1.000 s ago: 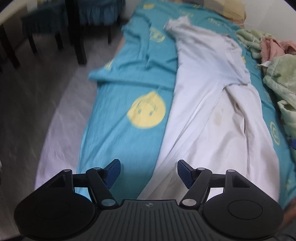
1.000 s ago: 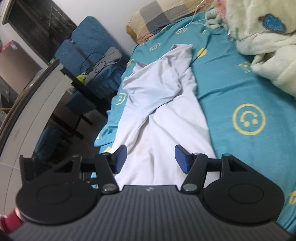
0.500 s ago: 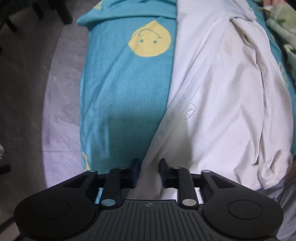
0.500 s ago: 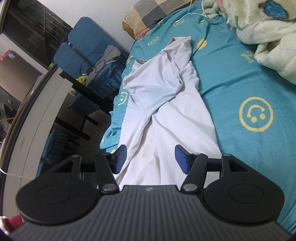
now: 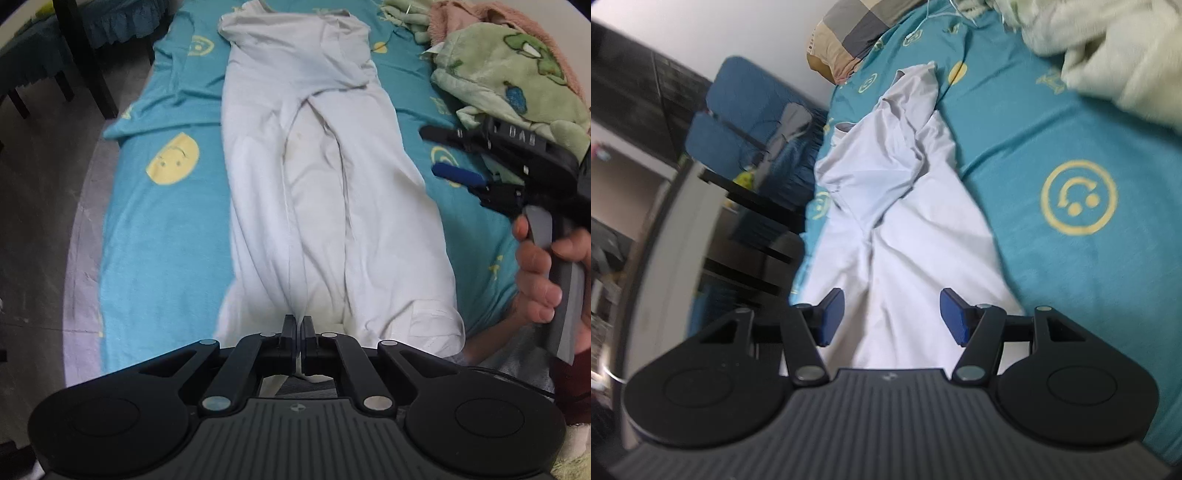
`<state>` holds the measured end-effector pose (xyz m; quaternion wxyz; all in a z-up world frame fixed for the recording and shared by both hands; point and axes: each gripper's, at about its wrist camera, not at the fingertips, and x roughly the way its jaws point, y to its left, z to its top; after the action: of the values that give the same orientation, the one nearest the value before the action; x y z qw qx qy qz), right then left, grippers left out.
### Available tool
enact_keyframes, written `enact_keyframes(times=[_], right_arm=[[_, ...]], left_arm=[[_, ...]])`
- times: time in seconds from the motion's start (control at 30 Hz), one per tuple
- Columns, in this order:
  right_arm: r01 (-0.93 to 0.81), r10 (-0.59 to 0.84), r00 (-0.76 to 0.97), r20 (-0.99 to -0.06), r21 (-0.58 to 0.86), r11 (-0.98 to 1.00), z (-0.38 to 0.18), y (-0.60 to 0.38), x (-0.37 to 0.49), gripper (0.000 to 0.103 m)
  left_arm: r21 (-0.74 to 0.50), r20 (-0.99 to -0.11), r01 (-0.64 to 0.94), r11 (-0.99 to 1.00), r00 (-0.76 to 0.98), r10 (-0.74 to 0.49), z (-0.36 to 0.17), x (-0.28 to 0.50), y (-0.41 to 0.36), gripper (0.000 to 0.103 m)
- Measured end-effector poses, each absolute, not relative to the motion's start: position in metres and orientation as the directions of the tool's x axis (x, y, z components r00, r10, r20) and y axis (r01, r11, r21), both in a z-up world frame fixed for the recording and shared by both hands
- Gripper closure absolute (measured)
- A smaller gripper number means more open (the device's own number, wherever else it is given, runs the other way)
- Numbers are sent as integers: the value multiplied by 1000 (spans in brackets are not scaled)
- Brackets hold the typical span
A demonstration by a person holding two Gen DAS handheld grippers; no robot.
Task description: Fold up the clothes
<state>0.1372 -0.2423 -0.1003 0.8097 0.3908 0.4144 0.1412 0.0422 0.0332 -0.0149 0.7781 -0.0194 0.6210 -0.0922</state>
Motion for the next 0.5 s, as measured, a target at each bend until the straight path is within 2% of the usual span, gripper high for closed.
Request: enact_keyframes(times=[0.1, 0.27, 0.33, 0.43, 0.47, 0.5], right_arm=[[79, 592, 620, -514, 792, 605, -108, -231, 155, 44], [70, 678, 520, -520, 817, 573, -136, -183, 205, 47], [41, 682, 500, -534, 801, 597, -143, -159, 224, 47], [-6, 630, 484, -607, 718, 696, -152, -129, 249, 48], [-14, 611, 483, -628, 692, 722, -156, -122, 255, 53], [-24, 594, 481, -644, 668, 744, -161, -117, 261, 64]], left_arm=[[-133, -959, 134, 982, 231, -162, -26, 37, 40, 101], [-144, -947, 129, 981, 269, -174, -24, 31, 64, 101], [-158, -941, 115, 981, 283, -185, -24, 31, 74, 101], [-196, -930, 87, 977, 299, -213, -24, 30, 86, 101], [-212, -927, 80, 974, 300, -227, -24, 31, 88, 101], [-231, -922, 76, 970, 302, -243, -24, 31, 89, 101]])
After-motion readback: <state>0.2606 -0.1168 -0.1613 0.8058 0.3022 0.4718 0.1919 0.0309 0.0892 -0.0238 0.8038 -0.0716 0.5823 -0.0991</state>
